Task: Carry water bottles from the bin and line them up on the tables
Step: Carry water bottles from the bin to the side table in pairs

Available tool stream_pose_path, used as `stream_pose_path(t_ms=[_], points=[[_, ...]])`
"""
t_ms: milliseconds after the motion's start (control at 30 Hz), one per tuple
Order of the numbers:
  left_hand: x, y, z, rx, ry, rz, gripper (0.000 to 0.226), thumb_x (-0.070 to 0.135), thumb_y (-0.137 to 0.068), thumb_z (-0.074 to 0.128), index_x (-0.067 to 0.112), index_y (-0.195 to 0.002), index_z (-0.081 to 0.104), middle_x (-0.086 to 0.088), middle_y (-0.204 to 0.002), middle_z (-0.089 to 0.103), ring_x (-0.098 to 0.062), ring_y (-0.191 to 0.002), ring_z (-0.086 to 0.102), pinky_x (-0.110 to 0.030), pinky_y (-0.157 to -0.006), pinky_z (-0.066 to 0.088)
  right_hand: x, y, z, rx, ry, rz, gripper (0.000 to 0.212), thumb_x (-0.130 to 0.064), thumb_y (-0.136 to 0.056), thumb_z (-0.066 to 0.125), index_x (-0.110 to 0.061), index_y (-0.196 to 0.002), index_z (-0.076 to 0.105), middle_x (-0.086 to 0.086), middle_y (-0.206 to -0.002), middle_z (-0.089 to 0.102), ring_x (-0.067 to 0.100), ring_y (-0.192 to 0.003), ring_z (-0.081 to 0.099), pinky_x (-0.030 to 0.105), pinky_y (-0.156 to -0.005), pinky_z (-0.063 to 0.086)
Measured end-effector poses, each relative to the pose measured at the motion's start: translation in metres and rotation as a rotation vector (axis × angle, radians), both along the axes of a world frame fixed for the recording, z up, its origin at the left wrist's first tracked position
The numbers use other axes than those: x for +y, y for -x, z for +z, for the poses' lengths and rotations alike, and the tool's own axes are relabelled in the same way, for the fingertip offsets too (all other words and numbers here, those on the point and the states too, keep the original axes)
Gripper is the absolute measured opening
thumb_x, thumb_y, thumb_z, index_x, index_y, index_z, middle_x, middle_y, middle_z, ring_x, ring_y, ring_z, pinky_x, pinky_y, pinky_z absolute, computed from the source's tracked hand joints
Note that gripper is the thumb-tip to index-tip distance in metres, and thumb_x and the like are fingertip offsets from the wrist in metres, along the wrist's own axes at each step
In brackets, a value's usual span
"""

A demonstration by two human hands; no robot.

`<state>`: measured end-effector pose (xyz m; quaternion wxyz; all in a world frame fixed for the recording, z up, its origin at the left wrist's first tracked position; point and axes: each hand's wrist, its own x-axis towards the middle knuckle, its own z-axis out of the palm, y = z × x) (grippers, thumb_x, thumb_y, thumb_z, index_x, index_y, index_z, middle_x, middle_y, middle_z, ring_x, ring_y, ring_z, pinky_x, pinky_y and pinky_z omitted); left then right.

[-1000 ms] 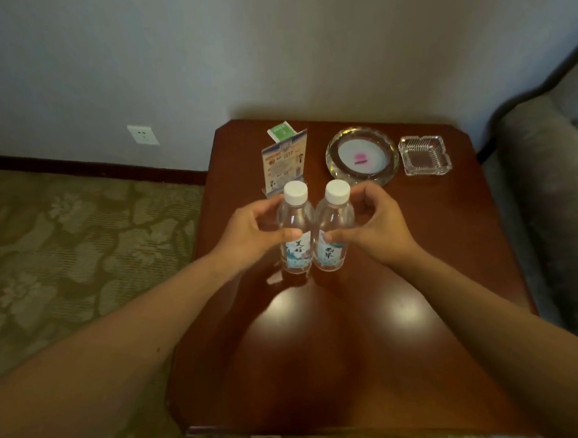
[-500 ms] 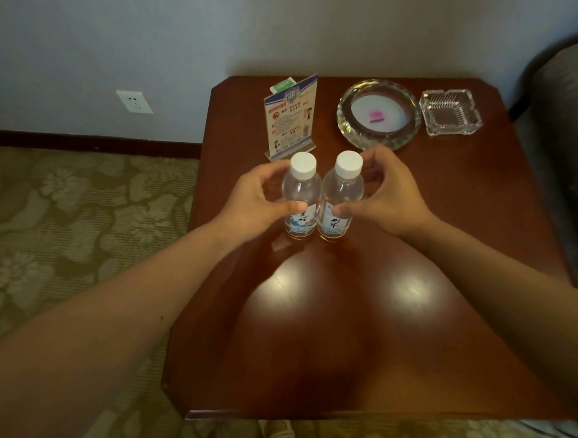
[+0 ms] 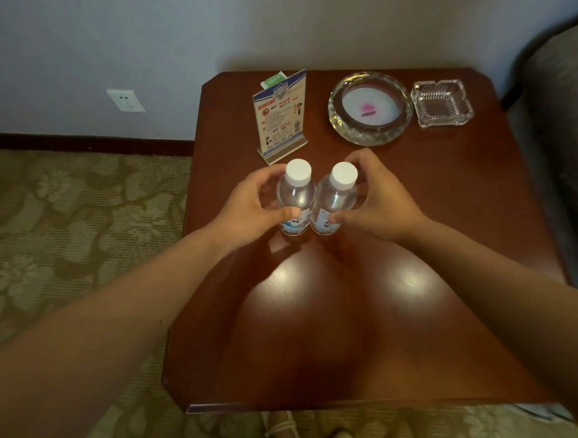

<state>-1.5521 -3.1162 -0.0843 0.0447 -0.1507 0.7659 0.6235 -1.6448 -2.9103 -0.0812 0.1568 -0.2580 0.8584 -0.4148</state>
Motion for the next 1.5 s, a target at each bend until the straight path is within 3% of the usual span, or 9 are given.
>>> stream_pose_path(t_ms=[133, 300, 400, 467, 633, 733, 933, 1200, 1500], points=[[0.003, -0.002, -0.002, 0.008, 0.046, 0.027, 0.074, -0.007, -0.075, 0.078, 0.015, -0.139, 0.047, -0.002, -0.137, 0.053, -0.001, -0.113, 0.057, -0.008, -0.086, 0.048, -0.002, -0.005, 0.000, 0.004, -0.004, -0.016, 0.071, -0.010, -0.060, 0.087, -0.031, -0.112, 0.043, -0.004, -0.114, 0.058, 0.016, -0.104, 0.059, 0.047, -0.087, 0.054], [0.009, -0.008, -0.004, -0.014, 0.062, 0.012, 0.096, 0.005, -0.071, 0.082, 0.024, -0.150, 0.033, 0.001, -0.146, 0.048, -0.011, -0.135, 0.045, -0.040, -0.115, 0.037, 0.003, -0.020, 0.003, -0.100, -0.015, -0.037, 0.100, -0.015, -0.059, 0.088, -0.027, -0.142, 0.034, -0.002, -0.138, 0.049, 0.018, -0.125, 0.052, 0.045, -0.103, 0.048], [0.015, -0.014, 0.007, -0.084, 0.139, 0.004, 0.109, 0.011, -0.074, 0.083, 0.027, -0.156, 0.014, 0.001, -0.156, 0.034, -0.012, -0.144, 0.030, -0.033, -0.118, 0.023, 0.011, -0.036, 0.011, -0.094, -0.119, -0.054, 0.115, -0.022, -0.066, 0.088, -0.026, -0.156, 0.016, 0.003, -0.158, 0.031, 0.020, -0.144, 0.033, 0.038, -0.116, 0.033], [0.022, -0.022, 0.018, -0.131, 0.242, 0.009, 0.111, 0.013, -0.077, 0.082, 0.025, -0.157, 0.005, -0.003, -0.160, 0.023, -0.016, -0.147, 0.021, -0.026, -0.113, 0.018, 0.018, -0.049, 0.020, -0.048, -0.206, -0.060, 0.111, -0.026, -0.074, 0.084, -0.022, -0.158, 0.012, 0.005, -0.162, 0.021, 0.022, -0.150, 0.018, 0.036, -0.119, 0.024], [0.038, -0.062, 0.056, -0.224, 0.584, -0.056, 0.115, 0.030, -0.082, 0.077, 0.031, -0.154, -0.013, 0.000, -0.165, -0.001, -0.023, -0.151, 0.010, -0.047, -0.121, 0.019, 0.038, -0.084, 0.064, 0.060, -0.495, -0.061, 0.103, -0.053, -0.082, 0.070, -0.027, -0.159, 0.007, 0.005, -0.167, -0.001, 0.026, -0.153, -0.012, 0.052, -0.122, -0.004], [0.047, -0.093, 0.093, -0.228, 0.844, -0.163, 0.109, 0.039, -0.086, 0.070, 0.032, -0.154, -0.015, -0.001, -0.164, -0.010, -0.023, -0.152, -0.003, -0.051, -0.122, 0.008, 0.054, -0.110, 0.104, 0.102, -0.583, -0.058, 0.099, -0.063, -0.083, 0.063, -0.032, -0.158, 0.007, 0.004, -0.167, -0.007, 0.026, -0.151, -0.019, 0.058, -0.118, -0.011], [0.077, -0.135, 0.168, -0.295, 0.990, -0.269, 0.102, 0.060, -0.087, 0.057, 0.037, -0.151, -0.020, -0.003, -0.161, -0.025, -0.025, -0.148, -0.022, -0.058, -0.119, -0.005, 0.087, -0.160, 0.178, 0.109, -0.631, -0.116, 0.096, -0.071, -0.083, 0.057, -0.037, -0.158, 0.007, 0.006, -0.167, -0.011, 0.030, -0.150, -0.024, 0.063, -0.115, -0.015], [0.130, -0.140, 0.245, -0.177, 1.059, -0.370, 0.095, 0.071, -0.087, 0.045, 0.040, -0.152, -0.017, -0.002, -0.162, -0.025, -0.027, -0.147, -0.025, -0.062, -0.117, -0.008, 0.142, -0.189, 0.243, 0.110, -0.645, -0.216, 0.093, -0.074, -0.084, 0.052, -0.038, -0.157, 0.008, 0.006, -0.167, -0.010, 0.032, -0.149, -0.024, 0.063, -0.115, -0.015], [0.215, -0.116, 0.285, -0.001, 1.135, -0.571, 0.091, 0.072, -0.088, 0.041, 0.040, -0.153, -0.012, -0.002, -0.163, -0.019, -0.027, -0.148, -0.023, -0.063, -0.117, -0.007, 0.225, -0.209, 0.277, 0.102, -0.583, -0.533, 0.096, -0.075, -0.082, 0.052, -0.037, -0.158, 0.008, 0.004, -0.167, -0.009, 0.032, -0.149, -0.024, 0.063, -0.113, -0.017]])
